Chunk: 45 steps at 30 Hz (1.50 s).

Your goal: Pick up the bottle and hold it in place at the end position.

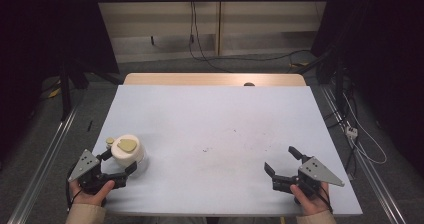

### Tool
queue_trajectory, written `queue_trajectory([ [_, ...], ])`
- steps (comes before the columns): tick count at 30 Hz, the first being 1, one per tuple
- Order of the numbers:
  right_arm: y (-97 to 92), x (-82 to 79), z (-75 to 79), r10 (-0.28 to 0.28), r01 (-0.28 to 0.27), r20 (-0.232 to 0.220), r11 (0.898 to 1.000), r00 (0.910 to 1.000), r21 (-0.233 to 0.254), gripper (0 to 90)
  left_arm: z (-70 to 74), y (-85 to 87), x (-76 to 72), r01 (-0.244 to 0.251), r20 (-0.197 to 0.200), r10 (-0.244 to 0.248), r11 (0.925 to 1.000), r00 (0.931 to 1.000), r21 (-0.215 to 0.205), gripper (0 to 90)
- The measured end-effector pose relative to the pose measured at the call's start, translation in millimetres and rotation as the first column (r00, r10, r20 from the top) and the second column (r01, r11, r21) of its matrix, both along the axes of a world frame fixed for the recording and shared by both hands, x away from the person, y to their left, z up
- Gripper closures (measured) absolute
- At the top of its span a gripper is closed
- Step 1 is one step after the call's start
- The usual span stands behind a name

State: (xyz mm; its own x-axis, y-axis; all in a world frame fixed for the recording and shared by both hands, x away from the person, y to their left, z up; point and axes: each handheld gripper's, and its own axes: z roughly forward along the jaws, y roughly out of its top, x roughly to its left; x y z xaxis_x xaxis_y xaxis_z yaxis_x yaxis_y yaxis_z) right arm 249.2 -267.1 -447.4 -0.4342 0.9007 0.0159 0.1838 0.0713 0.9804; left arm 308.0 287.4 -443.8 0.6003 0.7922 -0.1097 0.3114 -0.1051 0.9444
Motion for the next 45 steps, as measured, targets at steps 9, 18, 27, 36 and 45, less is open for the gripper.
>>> queue_trajectory([
  [9, 3.3, 3.0, 0.0, 0.014, -0.014, -0.005, 1.000, 0.9999, -0.002, 2.9, -0.2, 1.9, -1.9, 0.001, -0.003, -0.001, 1.0000, 1.0000, 0.001, 3.8],
  [18, 1.7, 2.6, 0.0, 0.012, -0.012, -0.005, 1.000, 0.9999, -0.001, 3.0, -1.6, -3.1, 1.1, 0.006, -0.025, -0.005, 0.9999, 0.9997, 0.015, 3.8],
  [27, 2.6, 2.2, 0.4, 0.019, -0.019, 0.000, 1.000, 0.9998, -0.005, 3.0, -2.4, -10.0, 5.1, -0.020, -0.032, 0.021, 0.9993, 0.9993, 0.030, 3.4],
  [36, 2.3, 2.0, -0.1, 0.015, -0.015, -0.003, 1.000, 0.9999, -0.007, 3.4, -3.2, -16.6, 10.6, -0.049, -0.025, 0.050, 0.9977, 0.9984, 0.046, 2.8],
  [45, 1.1, 1.6, 0.1, 0.010, -0.010, -0.003, 1.000, 0.9999, 0.004, 3.4, -4.4, -25.4, 15.4, -0.069, -0.014, 0.070, 0.9957, 0.9975, 0.063, 2.2],
])
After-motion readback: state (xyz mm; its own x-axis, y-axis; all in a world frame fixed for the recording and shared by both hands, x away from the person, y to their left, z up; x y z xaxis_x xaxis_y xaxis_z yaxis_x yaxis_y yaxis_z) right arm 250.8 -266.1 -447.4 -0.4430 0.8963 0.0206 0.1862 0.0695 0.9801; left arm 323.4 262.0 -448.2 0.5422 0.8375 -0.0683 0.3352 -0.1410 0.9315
